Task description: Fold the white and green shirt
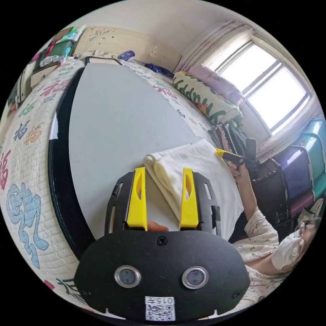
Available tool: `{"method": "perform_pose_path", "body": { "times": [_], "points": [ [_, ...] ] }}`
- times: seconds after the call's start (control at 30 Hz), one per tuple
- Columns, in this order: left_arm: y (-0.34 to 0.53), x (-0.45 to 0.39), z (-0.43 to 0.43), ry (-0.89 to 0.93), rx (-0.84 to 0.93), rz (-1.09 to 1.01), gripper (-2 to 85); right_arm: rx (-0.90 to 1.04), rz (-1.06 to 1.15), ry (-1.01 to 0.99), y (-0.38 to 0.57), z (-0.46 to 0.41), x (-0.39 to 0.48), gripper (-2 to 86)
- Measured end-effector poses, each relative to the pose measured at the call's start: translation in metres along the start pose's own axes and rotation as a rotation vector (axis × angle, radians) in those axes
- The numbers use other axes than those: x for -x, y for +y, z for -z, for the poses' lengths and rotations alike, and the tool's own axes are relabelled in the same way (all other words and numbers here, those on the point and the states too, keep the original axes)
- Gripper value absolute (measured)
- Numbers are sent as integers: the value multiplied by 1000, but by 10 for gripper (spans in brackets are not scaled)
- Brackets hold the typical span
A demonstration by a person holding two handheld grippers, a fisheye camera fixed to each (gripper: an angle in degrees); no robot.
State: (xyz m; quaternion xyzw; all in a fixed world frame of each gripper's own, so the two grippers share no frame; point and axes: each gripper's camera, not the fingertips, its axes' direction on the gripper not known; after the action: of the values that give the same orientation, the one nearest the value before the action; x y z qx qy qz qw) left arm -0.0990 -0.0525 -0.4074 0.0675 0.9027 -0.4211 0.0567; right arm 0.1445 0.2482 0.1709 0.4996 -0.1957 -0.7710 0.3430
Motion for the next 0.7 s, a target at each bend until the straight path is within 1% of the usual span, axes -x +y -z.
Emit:
{"method": "perform_pose_path", "body": {
  "times": [0.07,0.2,0.3,0.43,0.5,0.57,0.63,0.7],
  "points": [
    [7,-3,-11,-40,-3,-29,139,28,17,-15,-3,-21,-1,158],
    [18,1,-22,-37,12,-49,128,81,41,-57,1,-55,-9,135],
    [26,11,-39,13,40,-37,103,82,32,-64,10,-77,-17,112],
    [44,18,-71,96,98,-31,62,75,48,-22,31,-107,-13,88],
    [65,13,-72,70,63,-63,54,49,76,13,48,-113,-8,84],
    [101,1,-57,65,-17,-128,43,-17,158,61,77,-111,4,81],
    [130,-13,-40,92,-85,-191,36,-67,197,81,102,-104,11,80],
    [161,-36,-23,58,-146,-269,31,-131,226,67,127,-89,19,79]
  ]
}}
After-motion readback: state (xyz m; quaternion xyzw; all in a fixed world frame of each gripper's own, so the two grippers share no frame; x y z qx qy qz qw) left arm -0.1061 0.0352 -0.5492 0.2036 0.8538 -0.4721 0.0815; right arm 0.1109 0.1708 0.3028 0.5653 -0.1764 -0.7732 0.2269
